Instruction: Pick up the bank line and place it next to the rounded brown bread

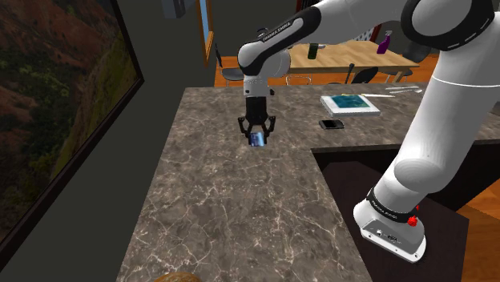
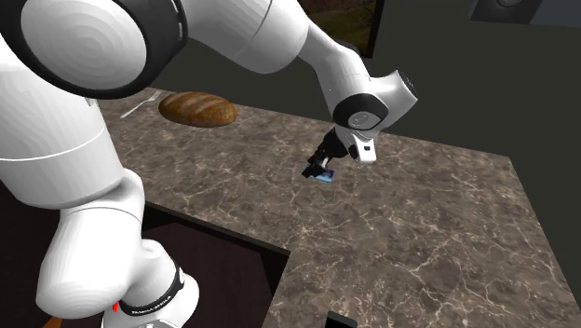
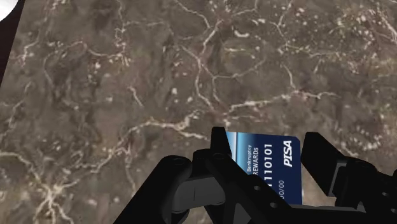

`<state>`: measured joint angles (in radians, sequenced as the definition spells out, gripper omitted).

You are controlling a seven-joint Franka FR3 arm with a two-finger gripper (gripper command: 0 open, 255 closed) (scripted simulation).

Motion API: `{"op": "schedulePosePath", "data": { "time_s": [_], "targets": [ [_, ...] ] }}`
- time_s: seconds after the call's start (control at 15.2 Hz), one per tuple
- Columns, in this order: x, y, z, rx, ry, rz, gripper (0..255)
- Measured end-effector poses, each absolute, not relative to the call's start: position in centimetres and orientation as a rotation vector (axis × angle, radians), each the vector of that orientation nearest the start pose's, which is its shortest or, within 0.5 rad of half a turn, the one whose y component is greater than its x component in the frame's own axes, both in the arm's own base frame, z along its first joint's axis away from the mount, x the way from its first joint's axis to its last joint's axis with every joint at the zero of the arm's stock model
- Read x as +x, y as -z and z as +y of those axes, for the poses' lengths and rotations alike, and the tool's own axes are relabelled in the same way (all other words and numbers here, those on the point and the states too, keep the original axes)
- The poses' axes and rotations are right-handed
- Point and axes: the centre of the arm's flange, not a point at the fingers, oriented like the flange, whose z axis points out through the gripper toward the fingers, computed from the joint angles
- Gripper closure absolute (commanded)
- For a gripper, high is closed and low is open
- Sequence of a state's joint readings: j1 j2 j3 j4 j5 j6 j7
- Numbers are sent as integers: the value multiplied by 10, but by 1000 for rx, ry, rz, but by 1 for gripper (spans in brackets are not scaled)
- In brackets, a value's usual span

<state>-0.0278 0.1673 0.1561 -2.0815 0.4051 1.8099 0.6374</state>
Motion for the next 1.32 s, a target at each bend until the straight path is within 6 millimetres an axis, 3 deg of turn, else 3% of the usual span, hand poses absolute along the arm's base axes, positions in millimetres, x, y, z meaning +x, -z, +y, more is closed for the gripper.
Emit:
{"op": "schedulePosePath", "data": {
  "time_s": [1.19,1.32],
  "targets": [
    [514,-420,97,-2665,-798,960,255],
    [502,-421,108,-2664,-798,960,255]
  ]
}}
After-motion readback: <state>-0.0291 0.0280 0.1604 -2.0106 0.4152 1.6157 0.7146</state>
